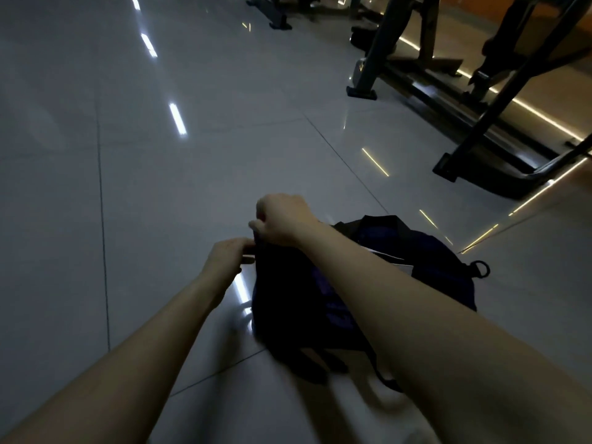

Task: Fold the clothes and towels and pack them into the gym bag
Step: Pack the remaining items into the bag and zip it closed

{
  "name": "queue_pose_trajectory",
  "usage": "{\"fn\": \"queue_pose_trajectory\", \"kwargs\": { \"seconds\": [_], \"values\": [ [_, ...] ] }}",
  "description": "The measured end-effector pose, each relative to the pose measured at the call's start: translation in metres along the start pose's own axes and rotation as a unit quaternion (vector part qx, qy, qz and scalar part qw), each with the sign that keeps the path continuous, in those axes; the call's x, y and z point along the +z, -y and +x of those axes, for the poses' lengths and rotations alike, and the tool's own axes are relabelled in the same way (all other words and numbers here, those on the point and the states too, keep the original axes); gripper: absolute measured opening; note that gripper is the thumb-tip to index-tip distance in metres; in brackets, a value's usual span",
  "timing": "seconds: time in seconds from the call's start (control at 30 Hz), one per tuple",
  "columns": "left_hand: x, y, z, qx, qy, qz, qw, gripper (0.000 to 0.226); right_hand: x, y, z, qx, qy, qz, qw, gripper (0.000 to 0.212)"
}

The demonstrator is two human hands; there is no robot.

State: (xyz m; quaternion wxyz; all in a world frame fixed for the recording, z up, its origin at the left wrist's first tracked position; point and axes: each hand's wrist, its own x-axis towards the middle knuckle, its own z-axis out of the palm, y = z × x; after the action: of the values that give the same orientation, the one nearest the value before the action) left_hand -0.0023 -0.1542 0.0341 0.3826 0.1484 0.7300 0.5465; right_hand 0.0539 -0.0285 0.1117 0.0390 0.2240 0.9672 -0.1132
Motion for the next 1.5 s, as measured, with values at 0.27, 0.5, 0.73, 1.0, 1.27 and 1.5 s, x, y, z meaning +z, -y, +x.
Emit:
{"fn": "queue_pose_trajectory", "kwargs": {
  "seconds": [0.27,0.5,0.73,1.0,1.27,1.5],
  "values": [
    [0.039,-0.017,0.006,0.276,0.025,0.451,0.848,0.099,-0.026,-0.178,-0.104,0.231,0.13,-0.005,0.964,0.028],
    [0.041,-0.029,0.012,0.294,0.017,0.619,0.728,0.037,0.013,-0.252,-0.181,0.238,0.179,-0.131,0.946,0.049],
    [0.032,-0.043,0.012,0.332,0.017,0.712,0.618,0.019,-0.005,-0.248,-0.185,0.179,-0.04,-0.154,0.971,0.01],
    [-0.016,-0.102,0.053,0.431,-0.104,0.665,0.601,0.02,-0.029,-0.214,-0.142,0.206,-0.238,-0.094,0.944,0.008],
    [-0.047,-0.083,0.091,0.247,-0.028,0.659,0.709,0.006,-0.011,-0.202,-0.087,0.189,-0.072,-0.022,0.979,0.015],
    [-0.052,-0.109,0.119,0.043,0.182,0.597,0.78,0.027,-0.082,-0.209,-0.014,0.258,0.254,0.129,0.923,0.029]
  ]
}}
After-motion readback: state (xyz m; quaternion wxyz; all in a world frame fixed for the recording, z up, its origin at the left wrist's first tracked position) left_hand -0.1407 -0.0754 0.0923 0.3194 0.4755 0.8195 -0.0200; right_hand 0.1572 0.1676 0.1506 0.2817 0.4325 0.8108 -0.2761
